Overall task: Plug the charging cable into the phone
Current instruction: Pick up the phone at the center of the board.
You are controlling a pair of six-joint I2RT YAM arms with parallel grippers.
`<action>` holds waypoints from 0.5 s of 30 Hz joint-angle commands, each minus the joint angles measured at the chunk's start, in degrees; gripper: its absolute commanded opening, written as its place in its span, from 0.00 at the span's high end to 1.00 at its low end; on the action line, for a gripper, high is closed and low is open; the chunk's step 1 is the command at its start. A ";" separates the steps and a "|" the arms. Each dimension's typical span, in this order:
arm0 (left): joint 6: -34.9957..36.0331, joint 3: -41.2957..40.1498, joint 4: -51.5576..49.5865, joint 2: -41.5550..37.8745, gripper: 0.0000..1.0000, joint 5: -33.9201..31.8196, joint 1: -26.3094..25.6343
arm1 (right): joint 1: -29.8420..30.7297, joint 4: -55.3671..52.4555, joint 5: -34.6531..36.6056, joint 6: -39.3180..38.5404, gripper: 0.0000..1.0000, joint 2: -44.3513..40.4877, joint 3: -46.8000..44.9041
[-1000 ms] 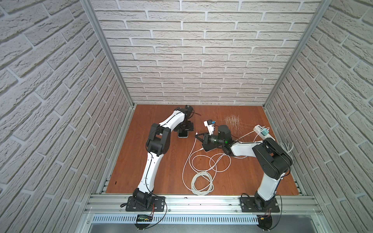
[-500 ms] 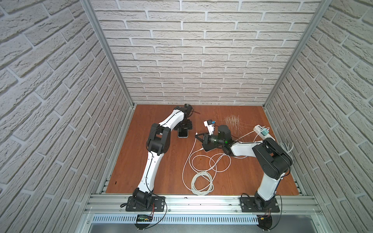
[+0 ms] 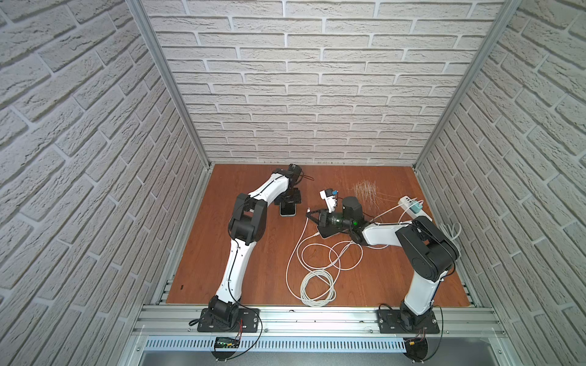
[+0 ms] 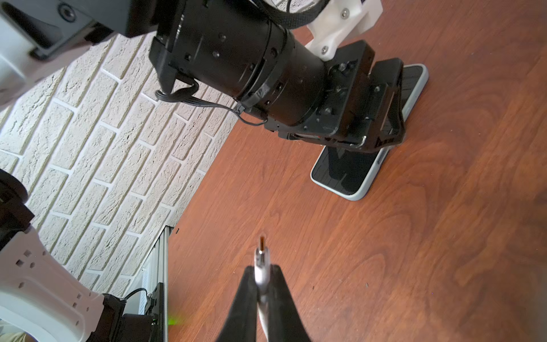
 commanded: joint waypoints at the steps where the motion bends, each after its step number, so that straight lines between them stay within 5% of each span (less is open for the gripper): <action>1: -2.04 -4.84 3.71 -9.47 0.67 -2.14 -1.36 | -0.08 1.96 -1.82 0.48 0.96 1.06 1.16; 9: -9.27 -15.78 14.74 -28.84 0.68 -7.16 -5.06 | 0.78 -2.02 -5.13 -1.79 0.96 1.88 3.81; 15: -10.33 -20.47 18.57 -33.15 0.70 -8.00 -7.46 | 2.04 -3.50 -6.67 -2.52 0.97 3.04 5.48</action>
